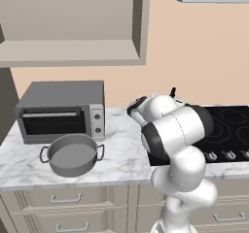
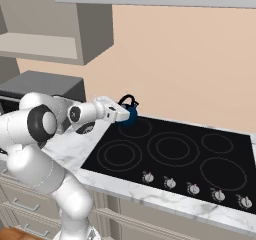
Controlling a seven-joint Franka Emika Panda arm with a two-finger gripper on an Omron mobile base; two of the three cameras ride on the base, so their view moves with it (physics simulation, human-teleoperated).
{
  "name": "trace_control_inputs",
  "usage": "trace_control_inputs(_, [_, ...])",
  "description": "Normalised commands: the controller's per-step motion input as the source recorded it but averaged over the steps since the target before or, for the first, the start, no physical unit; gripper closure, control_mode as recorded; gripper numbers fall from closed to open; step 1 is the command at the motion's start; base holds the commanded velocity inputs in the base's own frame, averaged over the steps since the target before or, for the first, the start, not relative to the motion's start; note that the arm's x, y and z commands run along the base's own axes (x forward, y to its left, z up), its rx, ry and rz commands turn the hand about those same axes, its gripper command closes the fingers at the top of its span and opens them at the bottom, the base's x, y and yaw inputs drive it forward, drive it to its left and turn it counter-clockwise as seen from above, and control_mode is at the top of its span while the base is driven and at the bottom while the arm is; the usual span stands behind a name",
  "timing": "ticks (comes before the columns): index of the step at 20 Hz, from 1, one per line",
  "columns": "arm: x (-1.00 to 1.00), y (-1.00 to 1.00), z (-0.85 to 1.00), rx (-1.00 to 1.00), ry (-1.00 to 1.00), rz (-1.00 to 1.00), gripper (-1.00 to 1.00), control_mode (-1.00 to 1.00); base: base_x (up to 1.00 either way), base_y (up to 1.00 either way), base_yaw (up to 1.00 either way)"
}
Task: Pick the kettle from the cabinet and place it on a stove burner. Then pick the pot from the counter and place it on another stove burner. Finally, turn both burners on.
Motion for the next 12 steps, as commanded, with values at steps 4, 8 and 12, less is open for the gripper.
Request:
trace_control_inputs(4, [0.00, -0.13, -0.42, -0.07, 0.00, 0.00, 1.00, -1.00, 0.00, 0.00, 0.00])
trace_control_inputs(8, [0.00, -0.04, -0.44, -0.13, -0.07, 0.00, 1.00, -1.00, 0.00, 0.00, 0.00])
trace_control_inputs(12, [0.05, -0.03, -0.24, -0.07, -0.02, 0.00, 1.00, -1.00, 0.00, 0.00, 0.00])
